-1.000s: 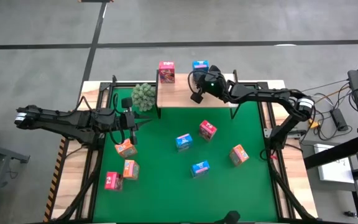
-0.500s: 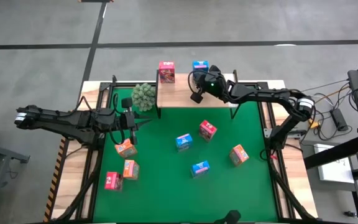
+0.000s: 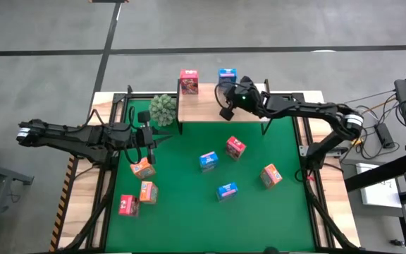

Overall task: Stack cereal on shelf
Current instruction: Put the top right blue cereal box on the shelf

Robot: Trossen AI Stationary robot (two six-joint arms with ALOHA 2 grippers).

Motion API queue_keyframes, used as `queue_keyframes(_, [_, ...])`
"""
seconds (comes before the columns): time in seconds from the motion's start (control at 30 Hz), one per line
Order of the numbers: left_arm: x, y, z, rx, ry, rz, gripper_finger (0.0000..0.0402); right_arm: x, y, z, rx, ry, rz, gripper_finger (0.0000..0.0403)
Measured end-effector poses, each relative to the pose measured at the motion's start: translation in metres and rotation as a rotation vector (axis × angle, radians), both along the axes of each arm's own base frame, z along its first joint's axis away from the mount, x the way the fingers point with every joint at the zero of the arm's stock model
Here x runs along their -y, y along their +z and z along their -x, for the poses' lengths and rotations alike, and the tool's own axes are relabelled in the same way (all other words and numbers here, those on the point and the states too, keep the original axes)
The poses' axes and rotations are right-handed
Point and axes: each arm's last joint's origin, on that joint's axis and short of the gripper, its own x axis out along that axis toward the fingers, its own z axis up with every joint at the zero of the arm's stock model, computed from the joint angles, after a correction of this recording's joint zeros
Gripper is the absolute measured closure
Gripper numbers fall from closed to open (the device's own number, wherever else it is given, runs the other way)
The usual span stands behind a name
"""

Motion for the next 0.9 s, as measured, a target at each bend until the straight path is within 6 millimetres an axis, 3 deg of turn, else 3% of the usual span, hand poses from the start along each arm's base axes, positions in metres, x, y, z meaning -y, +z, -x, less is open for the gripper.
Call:
queue_keyframes(0.2, [0.0,0.0,0.0,0.001,0.002,0.007,0.0387,-0.006,0.022,0.032,0.007,-0.081,-0.09,0.039])
queue_keyframes(0.4, [0.0,0.0,0.0,0.005,0.003,0.009,0.0387,0.013,0.032,0.055,0.082,-0.207,-0.126,0.039])
queue_keyframes(0.67, [0.0,0.001,0.0,0.006,-0.001,-0.003,0.0387,0.051,0.015,0.056,0.163,-0.273,-0.194,0.039])
queue_keyframes(0.9, [0.0,0.001,0.0,0.005,-0.003,-0.011,0.0387,0.057,0.011,0.048,0.226,-0.235,-0.192,0.039])
